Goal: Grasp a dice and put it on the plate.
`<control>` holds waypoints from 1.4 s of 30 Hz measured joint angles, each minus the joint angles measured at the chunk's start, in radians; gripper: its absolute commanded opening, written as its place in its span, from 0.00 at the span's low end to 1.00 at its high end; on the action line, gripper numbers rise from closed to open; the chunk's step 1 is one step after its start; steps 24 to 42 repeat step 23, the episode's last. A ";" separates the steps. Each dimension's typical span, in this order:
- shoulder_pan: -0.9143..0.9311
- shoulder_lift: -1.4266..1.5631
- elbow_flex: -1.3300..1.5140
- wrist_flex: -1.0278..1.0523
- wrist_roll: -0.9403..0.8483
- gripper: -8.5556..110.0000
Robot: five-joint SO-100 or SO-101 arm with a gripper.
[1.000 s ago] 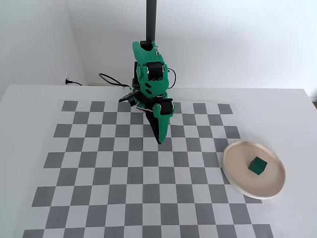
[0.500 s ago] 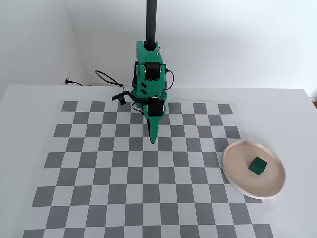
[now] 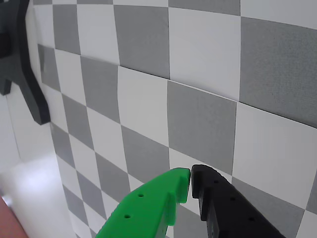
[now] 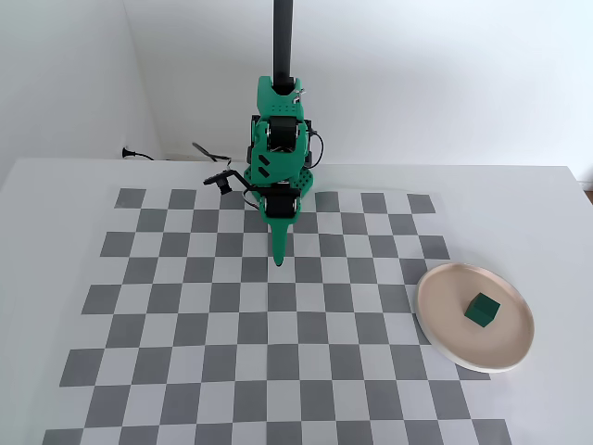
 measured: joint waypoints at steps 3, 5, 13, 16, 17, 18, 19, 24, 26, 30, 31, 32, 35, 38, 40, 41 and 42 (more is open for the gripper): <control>-0.002 0.000 0.000 0.000 0.000 0.09; -0.002 0.000 0.000 0.000 0.000 0.06; -0.002 0.000 0.000 0.000 0.000 0.04; -0.002 0.000 0.000 0.000 0.000 0.04; -0.002 0.000 0.000 0.000 0.000 0.04; -0.002 0.000 0.000 0.000 0.000 0.04; -0.002 0.000 0.000 0.000 0.000 0.04; -0.002 0.000 0.000 0.000 0.000 0.04; -0.002 0.000 0.000 0.000 0.000 0.04; -0.002 0.000 0.000 0.000 0.000 0.04; -0.002 0.000 0.000 0.000 0.000 0.04; -0.002 0.000 0.000 0.000 0.000 0.04; -0.002 0.000 0.000 0.000 0.000 0.04; -0.002 0.000 0.000 0.000 0.000 0.04; -0.002 0.000 0.000 0.000 0.000 0.04; -0.002 0.000 0.000 0.000 0.000 0.04; -0.002 0.000 0.000 0.000 0.000 0.04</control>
